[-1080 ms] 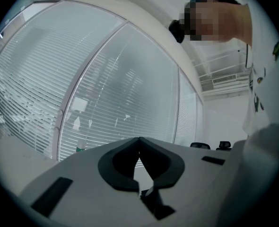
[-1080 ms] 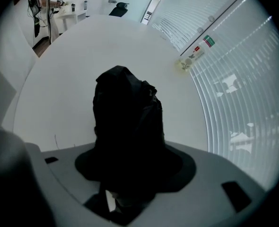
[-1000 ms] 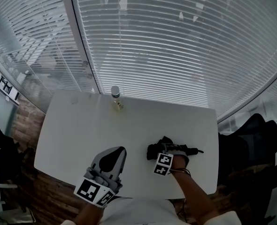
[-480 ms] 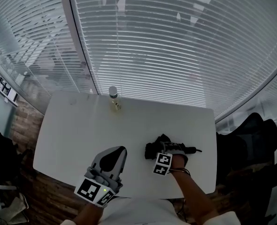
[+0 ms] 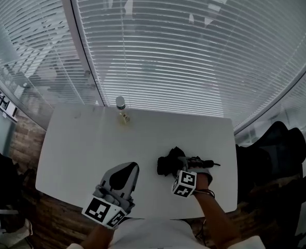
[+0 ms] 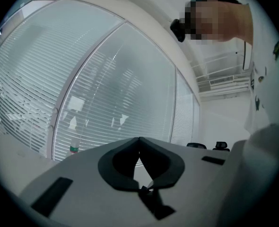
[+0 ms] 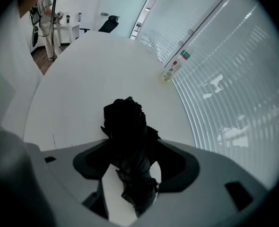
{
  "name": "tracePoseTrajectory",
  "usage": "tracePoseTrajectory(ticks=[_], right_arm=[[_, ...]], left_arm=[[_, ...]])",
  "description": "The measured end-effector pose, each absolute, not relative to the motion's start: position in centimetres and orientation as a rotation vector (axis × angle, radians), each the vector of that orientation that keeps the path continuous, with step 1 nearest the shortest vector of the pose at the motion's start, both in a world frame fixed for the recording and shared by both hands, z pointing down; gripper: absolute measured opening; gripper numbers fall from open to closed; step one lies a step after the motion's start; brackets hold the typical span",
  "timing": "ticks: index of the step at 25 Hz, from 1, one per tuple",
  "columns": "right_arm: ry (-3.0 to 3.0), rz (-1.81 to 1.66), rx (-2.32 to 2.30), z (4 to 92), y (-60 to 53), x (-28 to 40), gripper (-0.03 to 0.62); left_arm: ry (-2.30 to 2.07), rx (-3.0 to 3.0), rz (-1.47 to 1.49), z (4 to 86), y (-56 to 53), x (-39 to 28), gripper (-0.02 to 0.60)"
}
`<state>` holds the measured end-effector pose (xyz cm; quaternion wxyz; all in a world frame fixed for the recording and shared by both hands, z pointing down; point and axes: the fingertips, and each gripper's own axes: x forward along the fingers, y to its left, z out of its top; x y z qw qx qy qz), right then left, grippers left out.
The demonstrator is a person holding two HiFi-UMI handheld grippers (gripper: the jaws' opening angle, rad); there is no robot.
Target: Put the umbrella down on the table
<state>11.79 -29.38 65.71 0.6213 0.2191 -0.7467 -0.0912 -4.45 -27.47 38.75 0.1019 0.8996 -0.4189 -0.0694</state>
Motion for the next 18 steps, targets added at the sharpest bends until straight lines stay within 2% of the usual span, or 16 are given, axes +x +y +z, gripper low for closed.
tracePoseTrajectory(ticks=[10, 18], right_arm=[[-2.025, -0.057, 0.846, 57.0, -29.8, 12.4, 0.22], [-2.284, 0.043, 1.089, 49.5, -29.4, 12.6, 0.186]], left_arm=[[-1.205, 2.679, -0.205, 38.4, -26.9, -3.4, 0.014], [-1.206, 2.693, -0.201, 38.0, -26.6, -3.2, 0.012]])
